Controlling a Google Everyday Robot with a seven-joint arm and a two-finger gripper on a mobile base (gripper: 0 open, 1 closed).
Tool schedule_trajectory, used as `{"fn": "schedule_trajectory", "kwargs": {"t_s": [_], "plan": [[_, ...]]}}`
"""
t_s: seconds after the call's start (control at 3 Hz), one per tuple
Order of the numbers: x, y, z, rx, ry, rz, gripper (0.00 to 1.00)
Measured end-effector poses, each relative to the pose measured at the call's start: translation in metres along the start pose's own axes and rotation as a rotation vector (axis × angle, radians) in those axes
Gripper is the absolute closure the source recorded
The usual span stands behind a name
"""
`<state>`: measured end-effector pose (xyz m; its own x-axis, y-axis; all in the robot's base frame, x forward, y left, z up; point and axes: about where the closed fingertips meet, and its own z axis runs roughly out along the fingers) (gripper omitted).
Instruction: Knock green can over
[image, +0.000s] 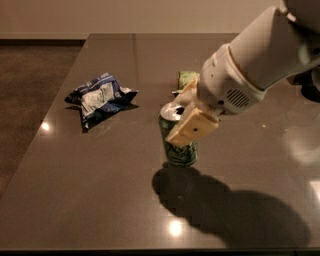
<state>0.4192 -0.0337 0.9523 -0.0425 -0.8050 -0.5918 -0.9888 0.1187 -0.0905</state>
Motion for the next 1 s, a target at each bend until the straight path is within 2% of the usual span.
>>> {"fn": "schedule_trajectory", "kwargs": {"t_s": [0.33,0.67,1.0], "plan": [[0.025,-0.017,-0.025,0.019,0.192,0.084,1.00],[0.042,-0.014,-0.022,0.011,0.317,0.096,1.00],[0.047,-0.009,-0.014,0.003,0.407,0.075,1.00]]}}
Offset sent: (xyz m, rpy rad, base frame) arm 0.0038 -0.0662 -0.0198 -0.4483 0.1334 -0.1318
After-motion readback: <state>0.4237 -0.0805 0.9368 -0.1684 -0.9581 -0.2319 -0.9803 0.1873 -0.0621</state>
